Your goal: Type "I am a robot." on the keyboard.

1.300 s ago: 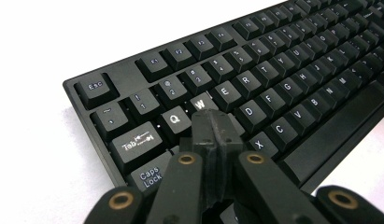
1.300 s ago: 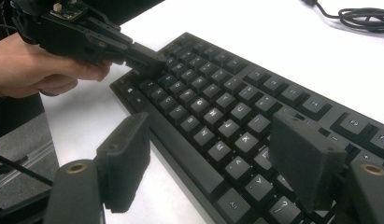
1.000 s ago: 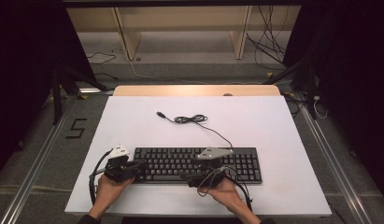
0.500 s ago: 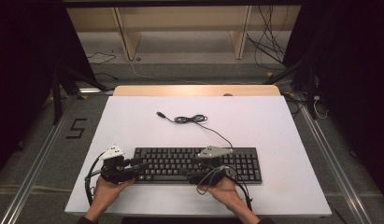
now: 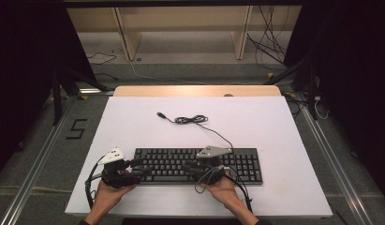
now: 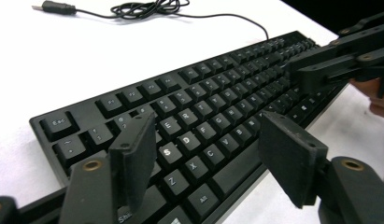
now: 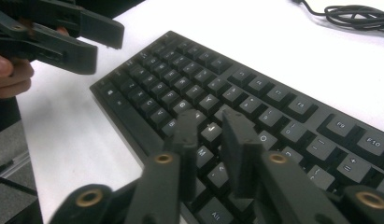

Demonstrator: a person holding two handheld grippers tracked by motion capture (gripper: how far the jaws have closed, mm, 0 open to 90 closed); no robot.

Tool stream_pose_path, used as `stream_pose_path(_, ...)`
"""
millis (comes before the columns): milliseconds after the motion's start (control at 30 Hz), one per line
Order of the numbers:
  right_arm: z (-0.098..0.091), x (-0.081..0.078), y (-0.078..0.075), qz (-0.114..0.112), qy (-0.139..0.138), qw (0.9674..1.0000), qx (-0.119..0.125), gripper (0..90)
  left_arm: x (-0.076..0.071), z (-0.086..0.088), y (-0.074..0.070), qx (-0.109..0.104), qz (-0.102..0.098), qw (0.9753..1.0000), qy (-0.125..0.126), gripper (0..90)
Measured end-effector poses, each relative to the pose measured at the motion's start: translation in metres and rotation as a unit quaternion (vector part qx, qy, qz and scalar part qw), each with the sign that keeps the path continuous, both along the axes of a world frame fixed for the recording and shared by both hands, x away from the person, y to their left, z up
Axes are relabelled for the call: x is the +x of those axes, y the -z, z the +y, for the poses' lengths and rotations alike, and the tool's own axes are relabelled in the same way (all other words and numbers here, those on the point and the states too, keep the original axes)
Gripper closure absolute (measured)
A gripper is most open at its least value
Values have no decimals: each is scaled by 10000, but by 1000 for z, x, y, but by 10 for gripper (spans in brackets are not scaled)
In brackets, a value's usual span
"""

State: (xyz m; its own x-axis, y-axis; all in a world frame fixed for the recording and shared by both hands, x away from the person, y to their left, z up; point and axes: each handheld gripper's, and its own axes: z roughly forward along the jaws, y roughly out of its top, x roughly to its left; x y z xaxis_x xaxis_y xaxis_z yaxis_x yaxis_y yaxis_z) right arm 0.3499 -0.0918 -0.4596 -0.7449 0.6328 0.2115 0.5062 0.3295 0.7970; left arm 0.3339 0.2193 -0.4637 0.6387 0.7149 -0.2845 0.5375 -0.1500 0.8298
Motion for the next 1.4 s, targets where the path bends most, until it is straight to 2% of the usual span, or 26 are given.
stream_pose_path(233, 6, 4, 4, 35, -30, 10000, -73, 866, -2, -2, -1, -79, -73, 9999, 50, 340)
stream_pose_path(433, 13, 5, 9, 67, -78, 9998, -181, 893, -3, -3, -1, -106, -93, 9999, 65, 327)
stream_pose_path(1400, 23, 8, 23, 205, -122, 9984, -512, 900, -3, -2, -2, -174, -171, 9997, 24, 302)
